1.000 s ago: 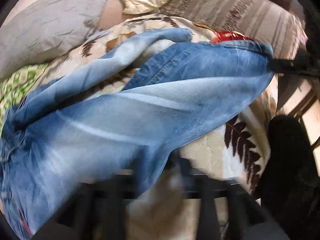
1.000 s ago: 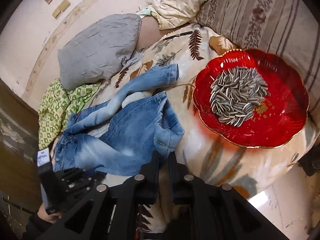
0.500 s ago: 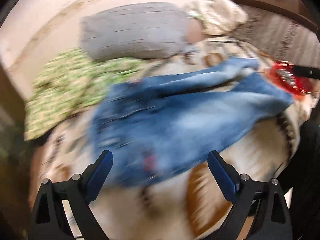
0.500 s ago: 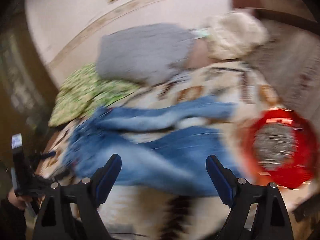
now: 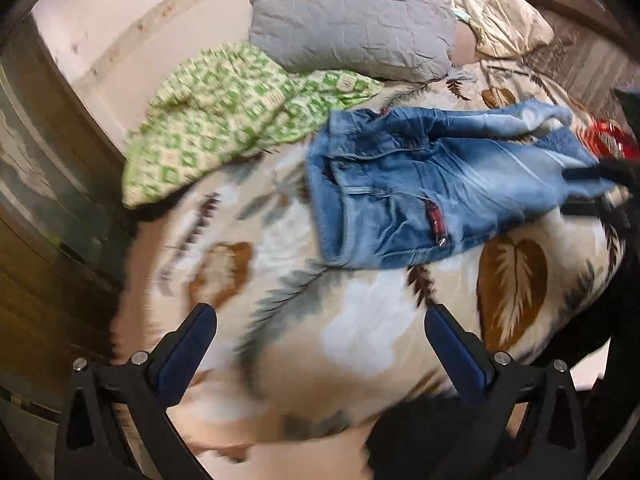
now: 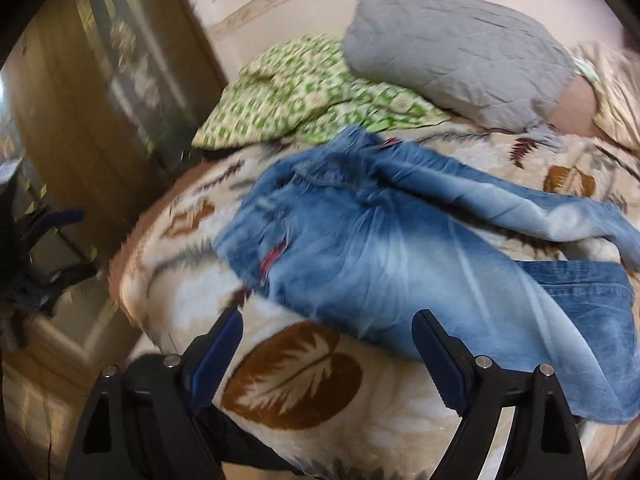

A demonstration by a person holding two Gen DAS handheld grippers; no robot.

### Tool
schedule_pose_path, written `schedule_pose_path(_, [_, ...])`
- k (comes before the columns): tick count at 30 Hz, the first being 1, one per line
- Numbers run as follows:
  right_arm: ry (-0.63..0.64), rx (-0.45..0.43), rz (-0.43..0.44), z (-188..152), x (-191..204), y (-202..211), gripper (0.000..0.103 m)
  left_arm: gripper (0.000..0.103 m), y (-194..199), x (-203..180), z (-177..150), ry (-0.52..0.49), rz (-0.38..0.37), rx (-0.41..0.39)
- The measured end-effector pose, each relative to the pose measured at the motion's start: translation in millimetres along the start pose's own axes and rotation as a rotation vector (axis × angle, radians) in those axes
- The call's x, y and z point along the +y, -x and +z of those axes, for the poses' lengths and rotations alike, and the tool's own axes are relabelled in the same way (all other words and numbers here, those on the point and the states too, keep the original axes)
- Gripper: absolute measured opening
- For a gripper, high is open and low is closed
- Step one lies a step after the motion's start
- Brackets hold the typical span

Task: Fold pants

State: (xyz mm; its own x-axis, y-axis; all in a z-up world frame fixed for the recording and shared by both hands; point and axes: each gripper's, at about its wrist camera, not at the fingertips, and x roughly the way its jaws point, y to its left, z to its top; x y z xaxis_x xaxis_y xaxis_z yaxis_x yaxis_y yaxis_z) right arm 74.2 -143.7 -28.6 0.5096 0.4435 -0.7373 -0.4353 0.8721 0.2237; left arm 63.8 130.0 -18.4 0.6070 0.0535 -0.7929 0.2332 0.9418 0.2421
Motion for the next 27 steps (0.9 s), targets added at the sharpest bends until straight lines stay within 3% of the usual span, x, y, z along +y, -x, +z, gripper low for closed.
schedule_pose_path(9, [0.322,0.107,-0.17,-13,44,-92,0.089,0.103,-103,3,20,0.072,-0.127,-0.097])
schedule_pose_path(13, [0.387,0.133,-0.221,-8,52,-129,0.088,0.103,-134,-2,31,0.016,-0.188,-0.064])
schedule_pose_path(15, [0.382,0.135,-0.238,-3,50,-145,0.083,0.08,-150,-5,34,-0.027,-0.241,-0.03])
schedule_pose_path(16, [0.363,0.128,-0.239,0,48,-150,0.076,0.051,-157,-5,35,-0.033,-0.267,0.0])
schedule_pose_path(17, [0.344,0.127,-0.218,4,46,-155,0.059,0.047,-162,-3,35,-0.022,-0.297,0.023])
schedule_pose_path(19, [0.315,0.12,-0.205,9,46,-159,0.044,0.031,-158,1,37,-0.015,-0.336,0.011])
schedule_pose_path(21, [0.311,0.11,-0.203,15,49,-161,0.031,0.025,-147,6,36,-0.015,-0.353,0.003])
schedule_pose_path(27, [0.33,0.108,-0.116,12,70,-142,0.02,0.02,-95,35,15,0.048,-0.366,-0.059])
